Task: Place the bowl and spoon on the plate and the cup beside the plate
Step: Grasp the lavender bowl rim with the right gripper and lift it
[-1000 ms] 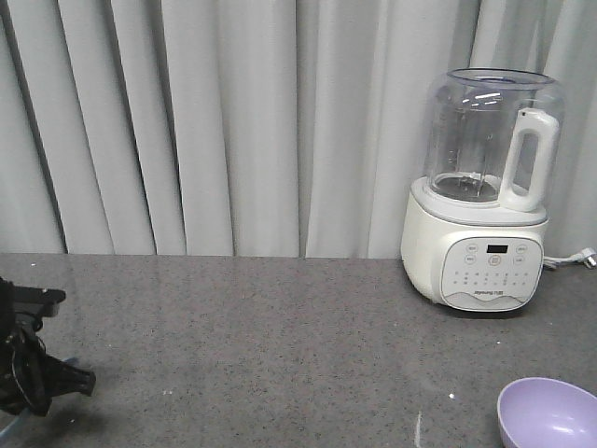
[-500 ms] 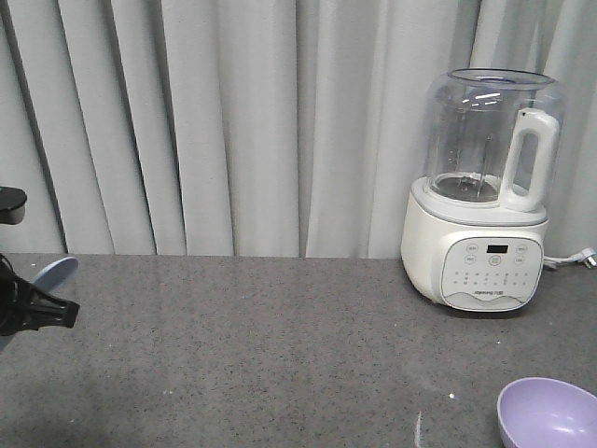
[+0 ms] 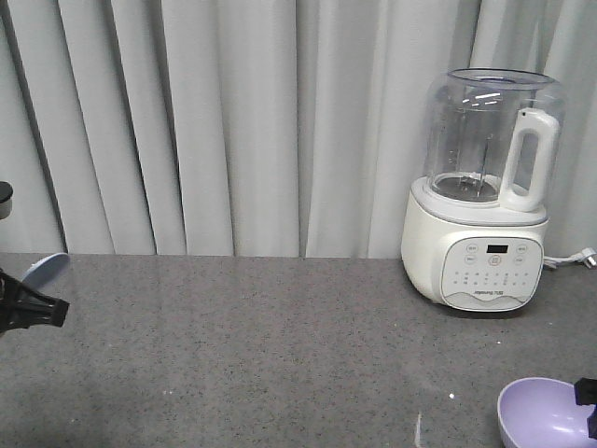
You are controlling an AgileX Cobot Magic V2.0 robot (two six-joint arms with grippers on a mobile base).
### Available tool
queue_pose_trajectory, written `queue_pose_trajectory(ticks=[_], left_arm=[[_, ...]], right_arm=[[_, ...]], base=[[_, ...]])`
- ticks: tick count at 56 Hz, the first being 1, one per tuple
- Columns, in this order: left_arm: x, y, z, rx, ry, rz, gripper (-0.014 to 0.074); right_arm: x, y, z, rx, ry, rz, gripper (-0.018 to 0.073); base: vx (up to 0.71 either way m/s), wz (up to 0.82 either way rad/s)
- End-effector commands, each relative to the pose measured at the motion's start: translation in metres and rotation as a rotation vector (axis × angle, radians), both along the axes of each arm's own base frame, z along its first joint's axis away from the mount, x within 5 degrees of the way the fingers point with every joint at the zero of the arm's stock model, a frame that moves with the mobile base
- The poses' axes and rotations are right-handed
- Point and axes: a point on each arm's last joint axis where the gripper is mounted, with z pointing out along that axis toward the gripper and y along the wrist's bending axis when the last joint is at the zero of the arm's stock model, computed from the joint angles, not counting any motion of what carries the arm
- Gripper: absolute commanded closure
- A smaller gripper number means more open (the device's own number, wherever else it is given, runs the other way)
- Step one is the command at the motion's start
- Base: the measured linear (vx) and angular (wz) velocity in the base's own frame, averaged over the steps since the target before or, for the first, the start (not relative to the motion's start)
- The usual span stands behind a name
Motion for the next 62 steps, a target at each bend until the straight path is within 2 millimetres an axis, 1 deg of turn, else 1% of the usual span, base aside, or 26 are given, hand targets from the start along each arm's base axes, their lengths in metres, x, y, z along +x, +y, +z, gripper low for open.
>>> queue_pose_trajectory(ticks=[1,4,8,11,12,14,17,24,27,33,35,41,44,48,51,55,62], left_arm=[[-0.005,-0.001,0.021,-0.018,-0.106,-0.014,0.0603],[-0.005,-0.001,0.021,-0.018,-0.106,-0.014,0.0603],[-0.005,-0.001,0.021,-0.018,-0.106,-0.014,0.0603],[-0.005,-0.001,0.021,-0.017,-0.106,-0.014,0.0603],[-0.005,-0.001,0.021,-0.017,-0.106,-0.014,0.0603],[-0.005,-0.001,0.021,-0.017,-0.106,-0.014,0.0603],[-0.005,-0.001,0.021,-0.017,-0.106,-0.014,0.0603],[-0.005,-0.001,0.021,-0.016,-0.105,-0.015,0.0603],[-0.006,-0.001,0.021,-0.016,-0.104,-0.014,0.0603],[-0.006,-0.001,0.022,-0.018,-0.110,-0.015,0.0603],[-0.007,-0.001,0.023,-0.019,-0.118,-0.016,0.0603],[-0.014,0.001,0.029,-0.026,-0.143,-0.016,0.0603],[-0.023,0.003,0.033,-0.033,-0.167,-0.017,0.0603],[-0.037,0.004,0.037,-0.058,-0.220,-0.025,0.0603],[-0.051,0.006,0.041,-0.081,-0.280,-0.033,0.0603],[-0.073,0.010,0.041,-0.105,-0.367,-0.045,0.0603],[-0.117,0.018,0.031,-0.141,-0.503,-0.061,0.0603]], right_arm=[[0.011,-0.003,0.009,-0.018,-0.081,0.009,0.0071],[0.014,-0.004,0.003,-0.022,-0.066,0.029,0.0104],[0.016,-0.005,-0.002,-0.027,-0.056,0.047,0.0202],[0.018,-0.005,-0.003,-0.034,-0.058,0.051,0.0308],[0.018,-0.005,-0.003,-0.037,-0.059,0.052,0.0360],[0.018,-0.006,-0.003,-0.043,-0.064,0.053,0.0433],[0.018,-0.006,-0.002,-0.050,-0.073,0.060,0.0577],[0.016,-0.004,0.011,-0.067,-0.117,0.077,0.0573],[0.013,0.000,0.022,-0.090,-0.161,0.105,0.0572],[0.003,0.017,0.056,-0.145,-0.320,0.189,0.0571],[-0.004,0.027,0.074,-0.173,-0.403,0.231,0.0571],[-0.028,0.050,0.114,-0.214,-0.602,0.309,0.0571],[-0.044,0.061,0.133,-0.229,-0.695,0.345,0.0570],[-0.065,0.070,0.151,-0.234,-0.778,0.376,0.0569],[-0.080,0.076,0.159,-0.234,-0.836,0.396,0.0569],[-0.100,0.081,0.160,-0.237,-0.923,0.407,0.0569],[-0.133,0.084,0.145,-0.217,-1.017,0.406,0.0569]], base=[[0.00,0.00],[0.00,0.00],[0.00,0.00],[0.00,0.00],[0.00,0.00],[0.00,0.00],[0.00,0.00],[0.00,0.00],[0.00,0.00],[0.00,0.00],[0.00,0.00],[0.00,0.00],[0.00,0.00],[0.00,0.00],[0.00,0.00],[0.00,0.00],[0.00,0.00]])
